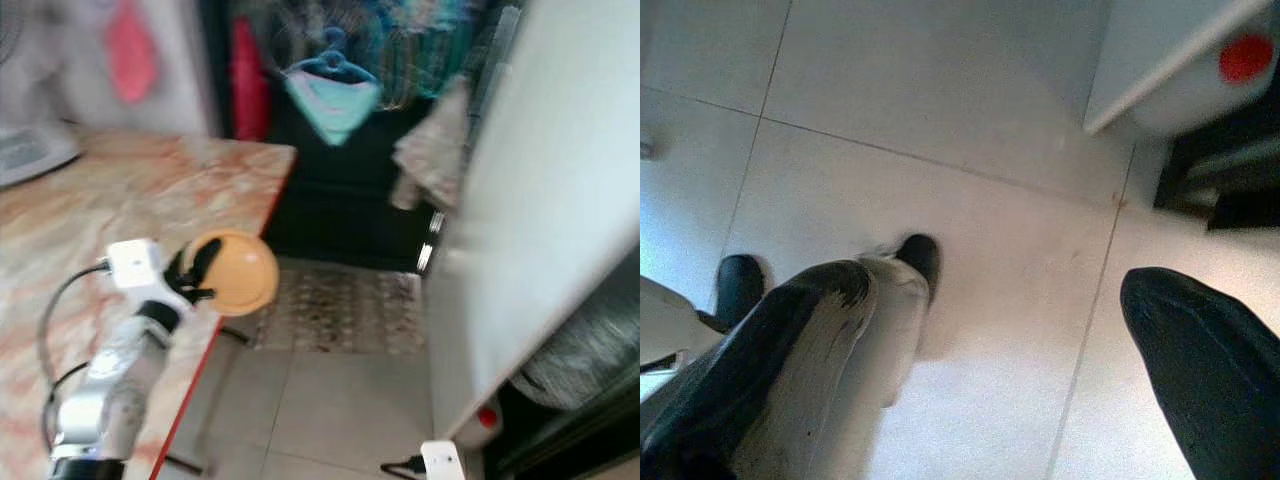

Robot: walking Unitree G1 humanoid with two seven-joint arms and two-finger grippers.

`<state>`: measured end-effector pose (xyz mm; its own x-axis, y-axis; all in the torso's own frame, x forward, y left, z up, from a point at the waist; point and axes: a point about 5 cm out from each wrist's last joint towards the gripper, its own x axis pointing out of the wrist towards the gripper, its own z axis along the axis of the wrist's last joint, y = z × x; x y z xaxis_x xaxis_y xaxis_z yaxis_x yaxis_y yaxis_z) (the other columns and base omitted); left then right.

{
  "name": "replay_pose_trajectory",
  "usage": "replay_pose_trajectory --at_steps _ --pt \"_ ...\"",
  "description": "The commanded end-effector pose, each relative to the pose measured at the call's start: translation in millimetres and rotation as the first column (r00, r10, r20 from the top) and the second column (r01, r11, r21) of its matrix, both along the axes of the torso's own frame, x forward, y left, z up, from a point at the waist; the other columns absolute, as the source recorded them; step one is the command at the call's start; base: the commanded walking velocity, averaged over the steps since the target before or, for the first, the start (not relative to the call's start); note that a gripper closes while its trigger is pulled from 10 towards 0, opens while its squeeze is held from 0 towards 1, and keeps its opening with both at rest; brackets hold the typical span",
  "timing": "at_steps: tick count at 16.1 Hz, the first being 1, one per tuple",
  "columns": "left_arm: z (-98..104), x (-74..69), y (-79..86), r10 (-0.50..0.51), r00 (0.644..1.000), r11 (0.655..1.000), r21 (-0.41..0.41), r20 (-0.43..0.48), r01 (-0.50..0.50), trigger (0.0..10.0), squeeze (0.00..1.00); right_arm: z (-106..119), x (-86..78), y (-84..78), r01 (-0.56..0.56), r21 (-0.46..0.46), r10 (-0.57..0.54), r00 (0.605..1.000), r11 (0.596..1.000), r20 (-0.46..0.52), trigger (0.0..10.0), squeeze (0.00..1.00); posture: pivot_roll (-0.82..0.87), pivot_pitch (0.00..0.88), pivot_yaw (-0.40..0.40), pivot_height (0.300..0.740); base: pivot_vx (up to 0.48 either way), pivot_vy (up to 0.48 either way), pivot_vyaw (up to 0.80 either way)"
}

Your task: Restocking fridge

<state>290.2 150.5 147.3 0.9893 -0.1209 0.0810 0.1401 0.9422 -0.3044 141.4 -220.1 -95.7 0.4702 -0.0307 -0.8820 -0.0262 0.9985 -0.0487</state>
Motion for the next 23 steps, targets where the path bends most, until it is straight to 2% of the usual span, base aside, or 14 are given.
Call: replay_pose_trajectory --at_steps 1,14,17,23 --pt "6.7 0.5 -8.2 -0.027 0.999 1.000 -0.006 0.028 0.028 10.0 0.00 0.0 -1.2 -2.3 -0.002 -0.005 0.002 1.000 1.000 -0.004 10.0 0.00 0.09 0.000 0.041 0.740 0.000 0.000 -0.79" --pt "2.8 -0.4 -4.3 -0.031 0.999 0.999 0.017 0.018 0.031 10.0 0.00 -0.3 -1.8 -1.2 -0.018 -0.004 0.018 1.000 1.000 -0.008 10.0 0.00 0.09 0.000 0.042 0.740 0.000 0.000 -0.79" --pt "3.3 0.3 -5.4 -0.035 0.999 0.999 0.022 0.021 0.034 10.0 0.00 -0.4 -2.0 -1.0 -0.016 -0.003 0.016 1.000 1.000 -0.008 10.0 0.00 0.09 0.000 0.043 0.740 0.000 -0.269 -0.79" --pt "1.8 0.5 -3.5 -0.025 1.000 0.999 0.029 0.016 0.025 10.0 0.00 0.5 -0.7 -2.0 -0.003 0.002 0.003 1.000 1.000 0.009 10.0 0.00 0.09 0.000 0.036 0.740 0.000 0.000 0.00"
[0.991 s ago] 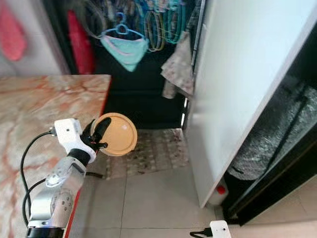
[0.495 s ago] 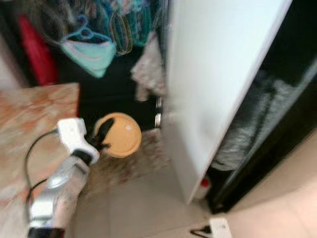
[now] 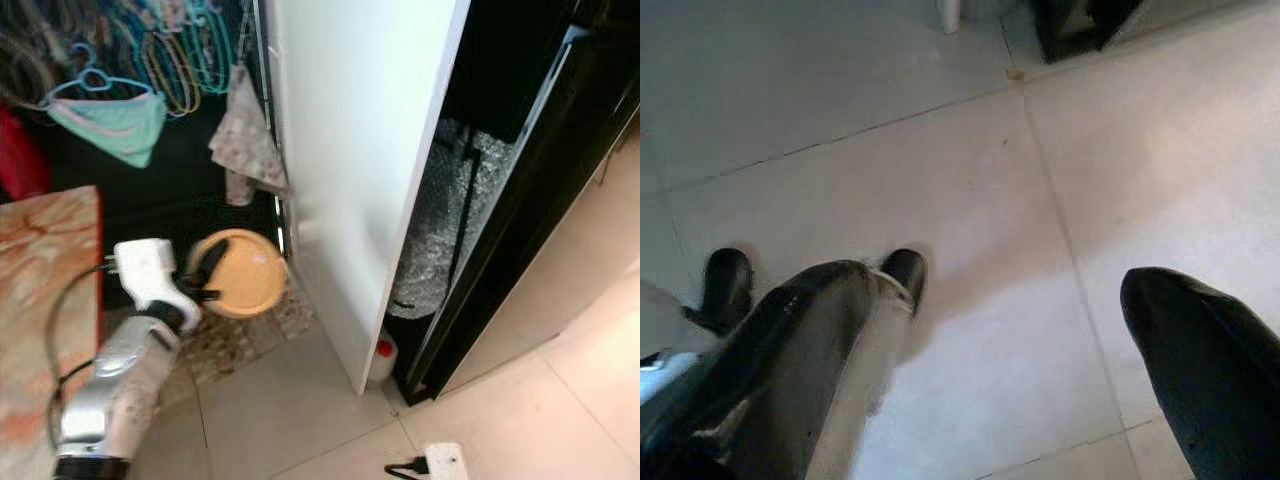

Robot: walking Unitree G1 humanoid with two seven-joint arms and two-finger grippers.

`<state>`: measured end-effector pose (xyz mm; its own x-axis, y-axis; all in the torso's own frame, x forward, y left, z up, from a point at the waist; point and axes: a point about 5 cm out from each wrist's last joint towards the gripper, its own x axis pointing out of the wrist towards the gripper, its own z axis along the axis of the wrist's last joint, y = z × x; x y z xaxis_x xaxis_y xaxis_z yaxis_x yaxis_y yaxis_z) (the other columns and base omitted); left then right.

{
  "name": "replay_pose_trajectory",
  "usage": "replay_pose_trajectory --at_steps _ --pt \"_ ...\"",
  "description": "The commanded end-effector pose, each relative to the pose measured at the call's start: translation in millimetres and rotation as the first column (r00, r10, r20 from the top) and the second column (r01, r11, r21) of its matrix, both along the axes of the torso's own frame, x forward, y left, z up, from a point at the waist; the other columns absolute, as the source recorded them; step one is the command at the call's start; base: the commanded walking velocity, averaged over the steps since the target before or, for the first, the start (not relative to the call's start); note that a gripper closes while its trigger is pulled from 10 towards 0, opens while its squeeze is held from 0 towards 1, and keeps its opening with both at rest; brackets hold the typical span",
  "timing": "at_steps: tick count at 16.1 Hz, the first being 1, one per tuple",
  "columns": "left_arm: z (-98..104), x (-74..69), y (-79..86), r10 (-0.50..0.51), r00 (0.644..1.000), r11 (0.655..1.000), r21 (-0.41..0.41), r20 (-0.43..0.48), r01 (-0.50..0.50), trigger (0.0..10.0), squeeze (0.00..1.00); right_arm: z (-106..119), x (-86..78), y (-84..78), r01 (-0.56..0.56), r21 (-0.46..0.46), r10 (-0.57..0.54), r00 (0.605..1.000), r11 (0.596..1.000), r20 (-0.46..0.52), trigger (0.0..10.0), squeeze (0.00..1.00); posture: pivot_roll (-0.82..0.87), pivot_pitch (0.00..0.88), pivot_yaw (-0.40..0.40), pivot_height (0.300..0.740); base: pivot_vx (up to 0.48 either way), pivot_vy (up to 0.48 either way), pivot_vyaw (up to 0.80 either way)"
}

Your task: Restocking fridge

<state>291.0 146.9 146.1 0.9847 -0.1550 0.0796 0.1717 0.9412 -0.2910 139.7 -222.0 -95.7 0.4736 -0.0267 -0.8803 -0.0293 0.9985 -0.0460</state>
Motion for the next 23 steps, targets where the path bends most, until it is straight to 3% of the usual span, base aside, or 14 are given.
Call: replay_pose_trajectory --at_steps 1,15,19,20,23 --pt "3 -0.3 1.0 0.012 1.000 1.000 0.013 0.015 -0.013 10.0 0.00 1 1.1 -0.2 -0.001 -0.001 0.001 1.000 1.000 0.006 10.0 0.00 0.10 0.000 0.036 0.740 0.000 -0.244 0.00" --pt "-4 -1.5 11.5 0.034 0.999 0.998 0.046 -0.007 -0.033 10.0 0.00 1 1.3 -0.8 -0.003 0.000 0.003 1.000 1.000 0.010 10.0 0.00 0.09 0.000 0.033 0.740 0.000 -0.249 0.00" --pt "-36 0.6 42.2 0.091 0.979 0.991 0.111 -0.184 -0.071 10.0 0.00 1 1.2 -1.6 -0.006 -0.003 0.006 1.000 1.000 0.009 10.0 0.00 0.10 0.000 0.027 0.740 0.000 0.000 0.00" --pt "-54 -2.8 60.6 0.151 0.957 0.983 0.139 -0.248 -0.119 10.0 0.00 1 1.1 -2.7 -0.007 -0.006 0.007 1.000 1.000 0.009 10.0 0.00 0.10 0.000 0.024 0.740 0.000 0.000 0.00" --pt "-94 -13.3 86.1 0.226 0.892 0.974 0.102 -0.392 -0.202 10.0 0.00 1 0.6 -4.9 -0.012 -0.015 0.012 1.000 1.000 0.006 10.0 0.00 0.11 0.000 0.008 0.740 0.000 0.000 0.00"
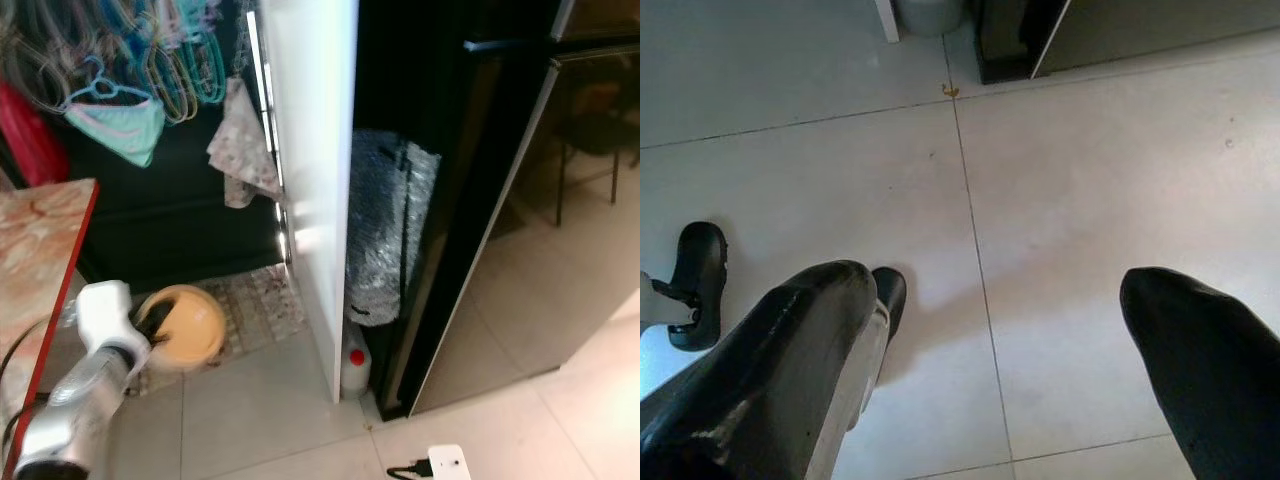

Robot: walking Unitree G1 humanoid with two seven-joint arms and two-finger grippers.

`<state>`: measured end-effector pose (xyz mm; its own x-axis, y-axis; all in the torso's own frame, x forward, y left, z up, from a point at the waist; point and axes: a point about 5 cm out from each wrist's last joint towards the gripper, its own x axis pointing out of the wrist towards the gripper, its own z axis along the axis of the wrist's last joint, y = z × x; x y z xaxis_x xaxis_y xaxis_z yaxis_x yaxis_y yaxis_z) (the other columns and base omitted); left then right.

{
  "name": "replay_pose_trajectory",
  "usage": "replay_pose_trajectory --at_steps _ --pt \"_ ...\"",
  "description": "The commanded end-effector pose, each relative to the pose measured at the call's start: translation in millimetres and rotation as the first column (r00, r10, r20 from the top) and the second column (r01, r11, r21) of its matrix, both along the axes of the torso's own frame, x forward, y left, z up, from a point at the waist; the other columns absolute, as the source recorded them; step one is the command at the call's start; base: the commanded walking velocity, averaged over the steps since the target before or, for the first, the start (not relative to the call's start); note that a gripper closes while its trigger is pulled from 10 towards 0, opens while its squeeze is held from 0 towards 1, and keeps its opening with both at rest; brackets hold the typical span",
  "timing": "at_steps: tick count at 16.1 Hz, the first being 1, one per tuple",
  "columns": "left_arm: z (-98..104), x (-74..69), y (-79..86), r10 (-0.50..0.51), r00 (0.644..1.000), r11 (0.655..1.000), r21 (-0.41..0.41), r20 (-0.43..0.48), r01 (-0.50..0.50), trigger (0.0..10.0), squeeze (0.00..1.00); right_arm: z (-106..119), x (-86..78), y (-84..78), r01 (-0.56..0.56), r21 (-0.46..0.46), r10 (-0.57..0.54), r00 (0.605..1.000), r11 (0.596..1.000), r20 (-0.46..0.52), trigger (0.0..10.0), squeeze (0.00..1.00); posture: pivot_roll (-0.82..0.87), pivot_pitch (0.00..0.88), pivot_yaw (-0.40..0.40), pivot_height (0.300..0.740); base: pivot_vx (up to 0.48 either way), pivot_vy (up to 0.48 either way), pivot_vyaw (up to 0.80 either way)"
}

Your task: Restocking fridge

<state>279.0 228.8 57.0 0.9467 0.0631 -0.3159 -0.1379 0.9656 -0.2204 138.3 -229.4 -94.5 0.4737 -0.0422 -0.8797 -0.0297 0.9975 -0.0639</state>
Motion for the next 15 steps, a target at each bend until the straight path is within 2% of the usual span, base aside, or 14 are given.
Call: replay_pose_trajectory --at_steps 1,3,4,5,6,7,9,10,11,13,15 --pt "-27 -9.2 10.5 0.040 0.994 0.998 -0.051 -0.105 -0.046 10.0 0.00 0 2.0 2.0 -0.016 0.001 0.016 1.000 1.000 0.005 10.0 0.00 0.11 0.000 0.008 0.740 0.000 0.000 0.00" --pt "-70 -33.2 20.1 0.117 0.953 0.980 -0.122 -0.279 -0.156 10.0 0.00 0 1.0 0.6 -0.015 -0.002 0.015 1.000 1.000 0.005 10.0 0.00 0.09 0.000 0.001 0.740 0.000 0.000 0.00" --pt "-80 -41.4 21.3 0.133 0.938 0.974 -0.135 -0.320 -0.184 10.0 0.00 0 1.1 0.2 -0.016 -0.004 0.016 1.000 1.000 0.006 10.0 0.00 0.09 0.000 -0.004 0.740 0.000 0.000 0.00" --pt "-100 -58.4 18.4 0.152 0.899 0.956 -0.169 -0.410 -0.239 10.0 0.00 1 1.5 -0.1 -0.030 -0.007 0.030 1.000 1.000 0.006 10.0 0.00 0.09 0.000 -0.010 0.740 0.000 0.000 0.00" --pt "-105 -64.0 17.0 0.151 0.889 0.954 -0.172 -0.433 -0.246 10.0 0.00 1 1.5 -0.2 -0.030 -0.007 0.030 1.000 1.000 0.006 10.0 0.00 0.09 0.000 -0.010 0.740 0.000 0.000 0.00" --pt "-122 -85.1 13.9 0.171 0.841 0.938 -0.178 -0.513 -0.299 10.0 0.00 1 1.5 -0.6 -0.032 -0.009 0.032 0.999 0.999 0.005 10.0 0.00 0.09 0.000 -0.013 0.740 0.000 0.000 0.00" --pt "-129 -96.9 13.6 0.187 0.812 0.936 -0.152 -0.553 -0.319 10.0 0.00 1 1.1 -0.8 -0.032 -0.011 0.032 0.999 0.999 0.004 10.0 0.00 0.09 0.000 -0.013 0.740 0.000 0.000 0.00" --pt "-131 -99.9 12.2 0.179 0.814 0.937 -0.156 -0.553 -0.312 10.0 0.00 1 0.9 -0.9 -0.032 -0.011 0.032 0.999 0.999 0.003 10.0 0.00 0.09 0.000 -0.012 0.740 0.000 0.000 0.00" --pt "-135 -105.4 7.3 0.135 0.806 0.957 -0.136 -0.577 -0.258 10.0 0.00 1 0.5 -1.0 -0.031 -0.013 0.031 1.000 0.999 0.002 10.0 0.00 0.09 0.000 -0.012 0.740 0.000 0.000 0.00" --pt "-139 -109.4 3.4 0.117 0.795 0.963 -0.128 -0.595 -0.238 10.0 0.00 0 0.0 -0.7 -0.035 -0.011 0.035 0.999 0.999 -0.001 10.0 0.00 0.09 0.000 -0.011 0.740 0.000 0.000 0.00" --pt "-141 -115.6 5.1 0.156 0.775 0.944 -0.137 -0.613 -0.299 10.0 0.00 0 -0.2 -0.6 -0.038 -0.011 0.038 0.999 0.999 -0.002 10.0 0.00 0.09 0.000 -0.011 0.740 0.000 0.000 0.00"
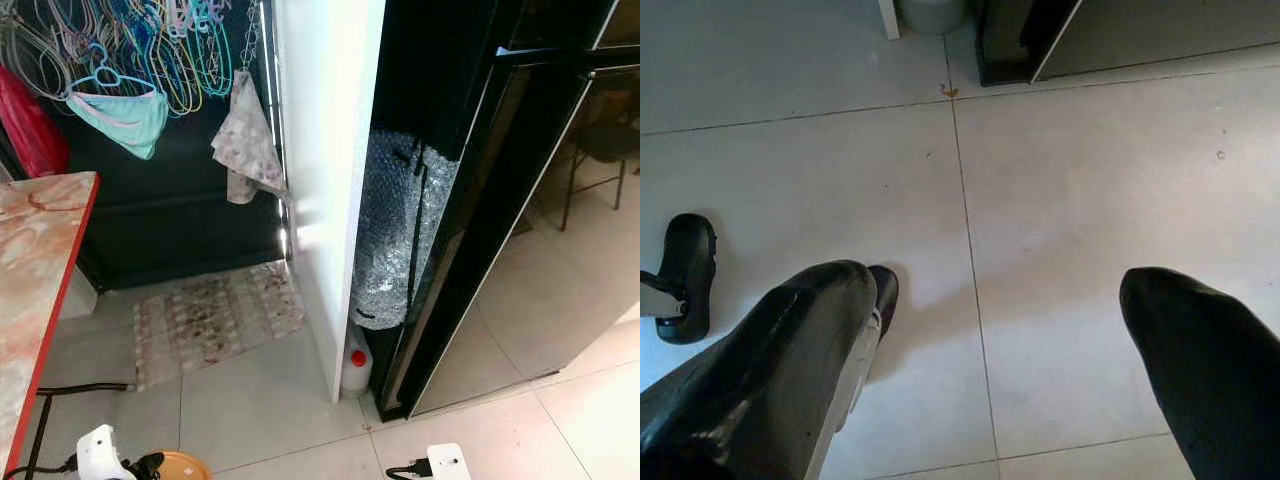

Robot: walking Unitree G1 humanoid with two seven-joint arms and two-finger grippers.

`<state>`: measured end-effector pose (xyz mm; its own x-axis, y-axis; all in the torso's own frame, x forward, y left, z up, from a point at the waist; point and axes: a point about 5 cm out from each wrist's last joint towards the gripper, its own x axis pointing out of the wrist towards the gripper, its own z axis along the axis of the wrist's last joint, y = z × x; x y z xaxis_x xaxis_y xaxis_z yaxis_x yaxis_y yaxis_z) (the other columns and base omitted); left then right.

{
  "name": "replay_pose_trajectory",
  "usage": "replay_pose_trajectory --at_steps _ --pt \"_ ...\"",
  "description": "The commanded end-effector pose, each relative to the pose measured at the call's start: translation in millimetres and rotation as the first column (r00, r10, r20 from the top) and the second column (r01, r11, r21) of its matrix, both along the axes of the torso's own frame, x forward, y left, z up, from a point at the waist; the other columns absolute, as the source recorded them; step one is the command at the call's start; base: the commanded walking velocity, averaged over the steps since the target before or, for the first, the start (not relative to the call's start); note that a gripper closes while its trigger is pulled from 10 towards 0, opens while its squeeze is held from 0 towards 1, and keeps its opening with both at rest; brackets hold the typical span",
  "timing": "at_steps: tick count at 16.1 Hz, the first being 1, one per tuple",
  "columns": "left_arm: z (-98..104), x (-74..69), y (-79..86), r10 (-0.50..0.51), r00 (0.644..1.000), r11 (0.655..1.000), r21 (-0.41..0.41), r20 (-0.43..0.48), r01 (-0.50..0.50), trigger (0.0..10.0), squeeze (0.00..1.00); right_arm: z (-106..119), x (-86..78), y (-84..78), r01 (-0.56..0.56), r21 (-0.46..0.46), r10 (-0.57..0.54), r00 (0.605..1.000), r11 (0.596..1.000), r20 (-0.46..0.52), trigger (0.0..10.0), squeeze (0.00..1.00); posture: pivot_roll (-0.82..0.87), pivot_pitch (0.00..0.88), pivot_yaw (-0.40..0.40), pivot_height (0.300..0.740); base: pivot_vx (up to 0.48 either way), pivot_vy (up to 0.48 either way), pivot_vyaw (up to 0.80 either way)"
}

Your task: Restocking fridge

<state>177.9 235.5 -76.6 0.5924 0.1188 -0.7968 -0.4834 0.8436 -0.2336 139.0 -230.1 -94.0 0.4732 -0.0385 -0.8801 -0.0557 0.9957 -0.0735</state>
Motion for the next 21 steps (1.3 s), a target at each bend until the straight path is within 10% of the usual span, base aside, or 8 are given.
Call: replay_pose_trajectory --at_steps 1,7,13,21 --pt "-8 -15.6 -2.0 0.023 0.998 1.000 -0.018 -0.064 -0.024 10.0 0.00 0 -0.9 0.1 -0.011 -0.002 0.011 1.000 1.000 0.001 10.0 0.00 0.09 0.000 -0.010 0.740 0.000 0.000 0.00" --pt "-3 -8.8 6.6 0.057 0.998 0.998 0.013 0.000 -0.057 10.0 0.00 -1 -1.9 0.3 -0.009 -0.004 0.009 1.000 1.000 0.000 10.0 0.00 0.09 0.000 -0.005 0.740 0.000 0.000 0.00" --pt "7 12.2 2.2 0.233 0.963 0.959 -0.196 0.133 -0.205 10.0 0.00 -1 -1.3 1.4 0.000 0.000 0.000 1.000 1.000 0.004 10.0 0.00 0.09 0.000 -0.001 0.740 0.087 0.000 0.00" --pt "8 15.7 -1.1 0.191 0.973 0.973 -0.159 0.129 -0.170 10.0 0.00 0 -0.3 0.5 0.008 -0.005 -0.008 1.000 1.000 -0.001 10.0 0.00 0.08 0.000 0.001 0.740 0.180 0.000 -0.26"
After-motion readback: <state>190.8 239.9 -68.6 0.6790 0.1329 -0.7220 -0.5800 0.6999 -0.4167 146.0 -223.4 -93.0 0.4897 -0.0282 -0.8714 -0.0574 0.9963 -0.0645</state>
